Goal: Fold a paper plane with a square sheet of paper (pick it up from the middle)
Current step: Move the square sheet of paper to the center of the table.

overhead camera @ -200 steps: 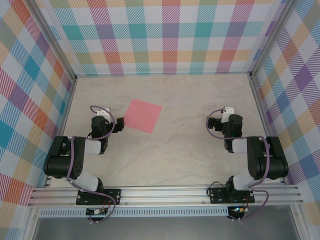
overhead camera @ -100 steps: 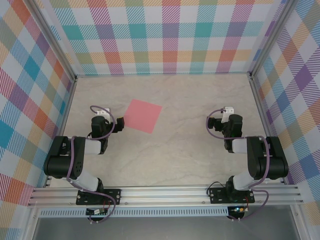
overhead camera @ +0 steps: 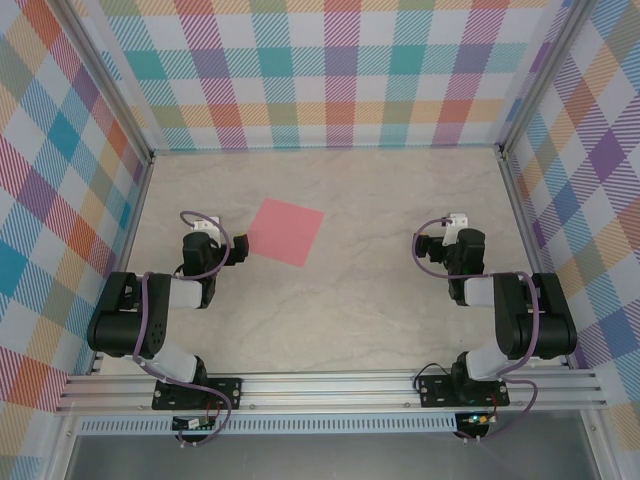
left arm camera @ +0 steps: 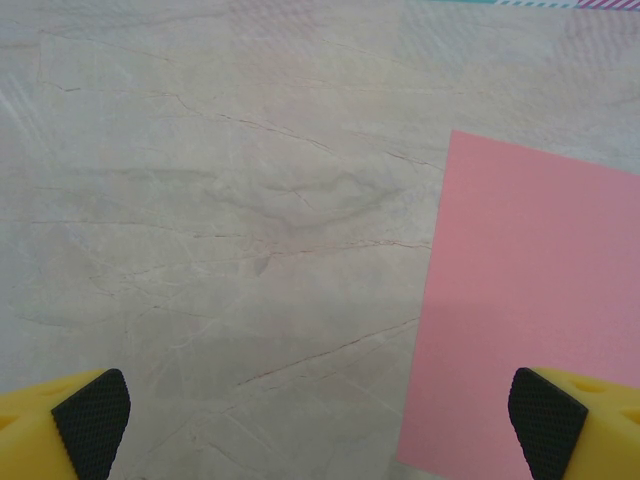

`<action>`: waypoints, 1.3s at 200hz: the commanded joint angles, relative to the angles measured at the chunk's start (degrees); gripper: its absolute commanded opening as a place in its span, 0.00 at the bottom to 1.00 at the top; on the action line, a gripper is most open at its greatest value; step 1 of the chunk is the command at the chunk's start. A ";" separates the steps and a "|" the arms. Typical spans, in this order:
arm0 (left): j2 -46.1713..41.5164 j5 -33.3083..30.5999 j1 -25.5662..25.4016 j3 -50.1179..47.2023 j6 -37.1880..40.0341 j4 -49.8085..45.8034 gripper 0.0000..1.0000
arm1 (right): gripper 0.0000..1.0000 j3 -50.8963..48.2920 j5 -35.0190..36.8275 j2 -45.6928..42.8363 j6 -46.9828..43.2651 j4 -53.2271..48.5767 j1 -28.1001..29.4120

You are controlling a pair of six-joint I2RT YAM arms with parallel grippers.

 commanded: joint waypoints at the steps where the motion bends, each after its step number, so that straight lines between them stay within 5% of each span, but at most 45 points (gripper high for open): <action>1: 0.29 -0.14 0.37 0.61 -0.52 0.91 1.00 | 1.00 1.12 -0.28 0.06 0.73 2.14 -0.14; 61: -0.09 -0.36 0.36 0.43 -0.50 1.09 1.00 | 1.00 2.05 -2.64 -3.22 -0.32 -2.30 -0.14; 88: -4.58 -1.00 0.35 0.52 -0.95 -2.73 1.00 | 1.00 9.20 0.55 -10.15 5.09 -25.87 -0.18; 142: -24.22 -6.29 0.40 7.20 -8.33 -30.55 1.00 | 1.00 22.84 -4.63 -19.35 25.01 -62.35 -0.15; 176: -29.19 -2.85 0.51 13.68 -15.94 -46.04 1.00 | 1.00 19.40 -32.70 -19.22 31.79 -54.43 0.08; 205: -34.30 -9.97 0.74 11.37 -29.14 -51.27 1.00 | 1.00 20.71 -32.10 -19.66 32.95 -57.22 3.10; 260: -35.93 4.42 1.51 12.63 -28.25 -54.56 1.00 | 0.99 26.96 -29.07 -13.46 35.72 -59.77 16.56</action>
